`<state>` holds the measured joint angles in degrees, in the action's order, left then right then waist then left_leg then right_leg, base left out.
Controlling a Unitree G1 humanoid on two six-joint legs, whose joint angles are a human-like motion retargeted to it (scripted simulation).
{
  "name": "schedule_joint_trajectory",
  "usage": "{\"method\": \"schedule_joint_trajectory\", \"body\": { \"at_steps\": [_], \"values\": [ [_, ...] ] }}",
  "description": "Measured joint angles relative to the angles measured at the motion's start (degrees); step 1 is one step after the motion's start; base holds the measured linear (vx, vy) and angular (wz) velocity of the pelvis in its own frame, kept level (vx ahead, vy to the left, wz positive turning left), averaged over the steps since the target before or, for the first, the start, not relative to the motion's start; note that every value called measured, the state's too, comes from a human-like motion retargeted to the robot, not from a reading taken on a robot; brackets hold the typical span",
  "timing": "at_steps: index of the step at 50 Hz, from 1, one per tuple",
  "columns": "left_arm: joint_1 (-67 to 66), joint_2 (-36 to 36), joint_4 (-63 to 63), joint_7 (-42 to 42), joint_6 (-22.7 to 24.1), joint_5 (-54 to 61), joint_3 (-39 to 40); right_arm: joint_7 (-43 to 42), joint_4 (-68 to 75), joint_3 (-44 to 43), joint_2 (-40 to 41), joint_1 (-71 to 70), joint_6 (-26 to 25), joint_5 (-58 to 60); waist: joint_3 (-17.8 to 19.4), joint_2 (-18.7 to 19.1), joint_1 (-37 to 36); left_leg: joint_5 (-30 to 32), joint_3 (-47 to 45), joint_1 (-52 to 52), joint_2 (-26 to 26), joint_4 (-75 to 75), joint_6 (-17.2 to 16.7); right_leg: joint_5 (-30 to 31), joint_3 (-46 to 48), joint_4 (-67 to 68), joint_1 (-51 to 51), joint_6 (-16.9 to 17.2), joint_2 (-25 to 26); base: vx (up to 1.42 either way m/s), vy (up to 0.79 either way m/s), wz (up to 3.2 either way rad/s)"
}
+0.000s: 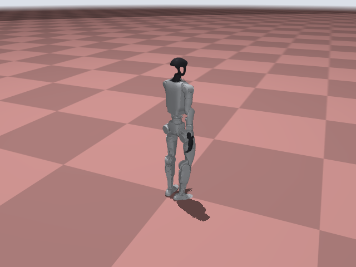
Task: Upper body actions
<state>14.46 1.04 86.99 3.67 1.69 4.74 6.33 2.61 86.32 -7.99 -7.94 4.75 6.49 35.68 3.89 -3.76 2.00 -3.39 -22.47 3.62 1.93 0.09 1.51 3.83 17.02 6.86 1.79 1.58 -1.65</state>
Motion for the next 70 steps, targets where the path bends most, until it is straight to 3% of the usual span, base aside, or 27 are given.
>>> {"method": "schedule_joint_trajectory", "body": {
  "at_steps": [5,14,21,25,27,28,30,35,37,40,45,50,52,54,58,61,64,67,70],
  "values": [
    [-3.11,2.93,3.67,0.95,-1.60,-4.97,-0.02,0.22,6.70,-4.97,-2.51,3.97,-3.43,-0.50,-0.87,0.87,2.99,1.40,2.39,-0.75,-0.75,-0.47,-1.42,-1.47,0.10,-1.23,-0.56,-0.92,1.04,-0.30,0.00,0.40],
    [-8.04,4.28,9.75,-0.63,-3.83,-3.09,4.89,-0.83,11.08,-12.00,-6.67,10.35,-7.41,-10.59,-0.42,2.26,4.53,1.59,3.71,-1.70,-2.09,1.61,-3.84,-1.61,1.64,-4.44,-2.27,-2.48,1.93,-0.28,0.03,0.14],
    [-15.05,4.02,6.22,2.86,-3.56,-5.19,5.03,-1.54,11.08,-8.21,-7.02,8.66,-7.47,-12.57,-1.28,3.59,2.99,1.00,3.76,-2.84,-3.61,6.36,-5.45,-2.87,0.76,-3.74,-2.33,-3.40,2.48,-0.11,0.09,-0.02],
    [-20.28,4.18,5.51,0.03,-1.40,-8.27,2.17,-2.62,11.08,-0.60,-5.77,2.51,-9.66,-15.60,-1.34,2.82,3.65,8.78,7.42,-11.28,-6.16,23.94,-7.83,-3.94,1.96,-2.67,-2.45,-3.59,0.27,-0.10,0.15,0.53],
    [-23.66,4.18,5.82,-4.44,1.07,-7.60,1.27,-1.88,11.08,3.38,-4.21,-3.39,-9.58,-17.64,-1.08,2.44,4.84,15.05,10.99,-15.86,-5.71,33.21,-4.60,-4.61,4.32,-2.11,-2.45,-3.59,-0.69,-0.12,0.02,0.32],
    [-25.80,3.71,6.43,-6.28,2.34,-7.11,2.07,-0.91,11.08,5.40,-3.20,-6.89,-8.92,-17.45,-0.11,0.29,-0.90,18.09,7.08,-20.77,-6.80,42.10,-2.19,-4.22,-0.97,-1.36,-2.32,-3.85,-2.07,-0.04,0.00,-2.08],
    [-29.27,3.08,8.72,-6.31,2.12,-6.75,3.12,1.38,11.08,7.37,-0.70,-15.52,-7.29,-14.89,1.31,-0.11,-4.62,15.84,7.41,-28.51,-8.80,56.31,-2.76,-3.95,-2.47,-0.95,-2.85,-4.33,-2.18,-0.06,0.06,-1.64],
    [-38.01,1.95,10.41,9.20,-8.38,-13.16,5.64,5.32,-0.55,6.01,7.19,-35.79,-3.49,-6.97,7.71,-0.21,-15.60,9.41,4.09,-45.97,-18.72,82.09,-3.25,-3.65,-8.08,0.26,-6.03,-6.87,-1.52,-0.05,0.12,-1.38],
    [-40.78,2.35,10.41,12.61,-9.91,-18.38,4.96,5.53,-5.88,4.93,9.63,-42.96,-0.36,-7.04,9.62,-1.74,-21.16,7.73,2.40,-53.14,-21.50,86.74,-3.50,-3.76,-11.55,1.40,-5.95,-7.36,-3.34,0.05,0.07,-1.65],
    [-43.42,3.42,10.41,11.43,-10.01,-25.33,4.45,4.70,-14.19,6.07,11.33,-51.04,4.56,-9.75,12.20,-5.10,-28.48,4.24,-2.41,-59.97,-24.60,88.63,-3.61,-4.03,-13.27,2.86,-5.21,-8.40,-7.11,0.10,-0.01,-1.18],
    [-42.34,5.22,10.41,8.64,-8.74,-26.75,4.80,0.09,-17.52,8.99,10.35,-60.91,7.72,-12.10,14.60,-7.22,-33.09,3.95,-5.61,-59.67,-22.03,86.49,-5.26,-4.18,-11.86,3.61,-5.21,-8.48,-9.89,0.07,-0.10,-0.11],
    [-39.96,5.45,9.18,7.68,-6.46,-22.88,6.74,-0.61,-15.24,9.48,12.60,-59.33,7.12,-11.53,7.99,-7.30,-29.01,5.03,-5.03,-49.03,-22.17,85.46,-4.27,-3.47,-9.12,0.26,-4.72,-7.27,-8.21,0.08,0.04,0.74],
    [-37.80,5.84,8.54,6.74,-6.06,-20.36,7.87,-0.99,-13.83,8.70,13.44,-56.69,7.88,-10.31,4.54,-6.05,-25.75,5.80,-2.36,-43.41,-19.97,80.02,-4.21,-3.71,-6.58,-0.57,-4.51,-6.85,-6.31,0.16,0.08,1.33],
    [-34.16,6.63,9.08,5.72,-5.98,-16.85,8.90,-1.59,-11.95,7.38,13.97,-53.20,9.76,-7.98,1.20,-3.60,-20.82,6.39,0.79,-37.74,-17.59,72.28,-3.53,-4.34,-2.57,-1.00,-4.78,-6.43,-3.34,0.25,0.04,1.53],
    [-31.33,7.85,7.32,4.96,-5.19,-13.77,9.55,-2.44,-6.46,7.36,14.39,-44.70,11.23,-6.87,-4.08,-2.55,-13.76,8.26,2.13,-22.84,-10.15,48.25,-2.61,-5.47,1.66,-0.96,-4.48,-4.53,-2.86,0.31,0.02,1.08],
    [-28.92,8.99,6.96,4.15,-4.94,-12.43,8.77,-1.34,-2.65,9.81,13.68,-38.92,10.49,-6.99,-6.43,-0.77,-9.05,9.55,5.74,-12.57,-4.20,27.98,-3.27,-6.29,3.25,-0.67,-4.79,-3.50,-1.22,0.31,0.03,0.68],
    [-25.30,9.59,7.17,2.94,-4.94,-12.53,7.67,-0.81,-0.70,11.71,11.65,-32.85,9.24,-5.40,-8.66,1.51,-5.37,2.36,4.66,-5.64,-2.73,13.20,-5.11,-6.96,5.05,-0.46,-4.42,-2.50,0.54,0.30,0.04,0.71],
    [-20.15,9.31,9.01,2.00,-4.65,-11.99,4.92,-2.59,0.77,10.93,8.87,-25.35,7.56,-3.48,-10.95,2.96,-1.58,-1.57,7.15,-4.59,-1.31,6.63,-2.91,-7.57,8.27,0.10,-4.30,-1.12,0.41,0.46,0.08,1.15],
    [-13.29,8.46,10.41,2.09,-4.08,-10.58,1.26,-3.37,1.83,6.78,6.36,-16.71,4.84,-2.85,-11.18,3.47,1.54,-0.45,11.09,-5.29,-0.31,5.65,-1.83,-5.49,12.51,2.74,-3.97,-0.63,-0.60,0.36,0.02,1.03]
  ]
}}
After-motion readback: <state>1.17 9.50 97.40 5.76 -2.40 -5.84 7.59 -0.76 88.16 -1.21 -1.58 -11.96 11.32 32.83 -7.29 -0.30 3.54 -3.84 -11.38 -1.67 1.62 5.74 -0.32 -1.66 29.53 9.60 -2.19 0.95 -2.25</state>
